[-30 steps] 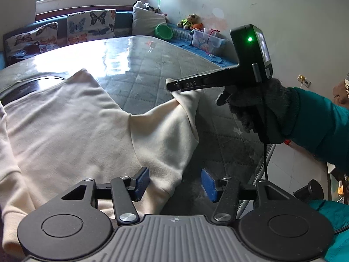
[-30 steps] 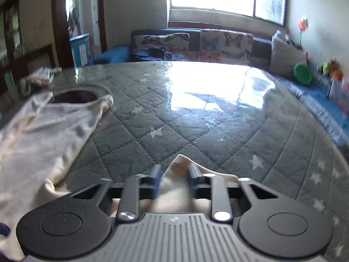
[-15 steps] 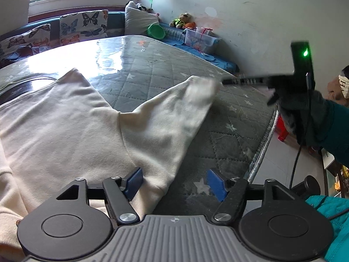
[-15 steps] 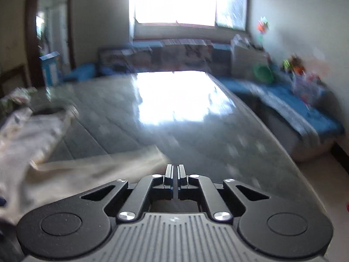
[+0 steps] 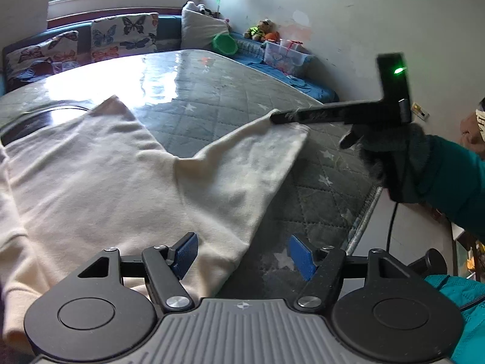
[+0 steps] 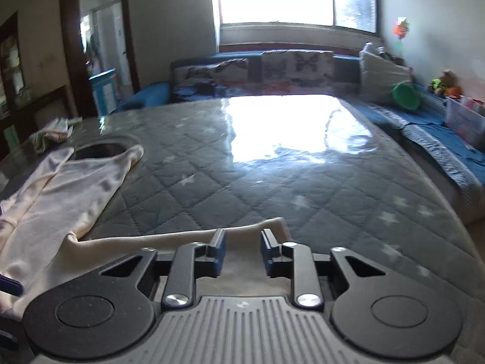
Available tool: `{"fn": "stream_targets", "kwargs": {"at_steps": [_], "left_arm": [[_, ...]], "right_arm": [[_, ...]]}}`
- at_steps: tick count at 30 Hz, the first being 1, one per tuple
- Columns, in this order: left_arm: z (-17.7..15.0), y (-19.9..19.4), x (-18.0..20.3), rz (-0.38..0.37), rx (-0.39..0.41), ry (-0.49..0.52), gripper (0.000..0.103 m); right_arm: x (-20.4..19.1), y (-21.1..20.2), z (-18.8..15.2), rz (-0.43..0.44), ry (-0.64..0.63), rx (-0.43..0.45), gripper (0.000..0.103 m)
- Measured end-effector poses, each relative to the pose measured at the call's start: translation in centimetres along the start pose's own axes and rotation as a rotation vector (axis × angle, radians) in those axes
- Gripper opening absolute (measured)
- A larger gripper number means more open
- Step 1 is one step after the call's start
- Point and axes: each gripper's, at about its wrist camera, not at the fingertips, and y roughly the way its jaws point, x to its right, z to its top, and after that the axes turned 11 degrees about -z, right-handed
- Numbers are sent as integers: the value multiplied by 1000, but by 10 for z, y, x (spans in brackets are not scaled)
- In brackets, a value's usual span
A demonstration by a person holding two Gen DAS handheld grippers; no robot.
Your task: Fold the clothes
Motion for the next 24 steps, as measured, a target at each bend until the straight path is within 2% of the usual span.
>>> {"fn": "stream_targets", "kwargs": {"at_steps": [2,5,6,10,13,15,17,20,24], "left_arm": [[4,-11,-6,25,28,-9,70],[15,-28,-21,98,78,-23,72],[20,-33,-29,147,96,-32,72],[47,-46,-76,358,164,-138,73],[63,-47,-110,511,186,-190,73],[70,-42,-128,572,179,-202,73],[75,-35,-144,589,158,-226,72],[82,-27,-160,630,135,-211,72],[101,-25,-196,636,142,-330,72]], "right_arm": [[-2,13,-3,-3,-3,-32,26],[-1,11,-6,-6,-9,-18,30],[-1,9,-6,-3,-9,-15,35],[-2,7,-7,5,-3,-11,38],[-3,8,-9,8,6,-13,39],[-5,8,-9,11,12,-13,43],[-6,8,-9,11,10,-13,44],[-8,8,-9,10,13,-13,45],[-9,9,-9,11,21,-14,48]]}}
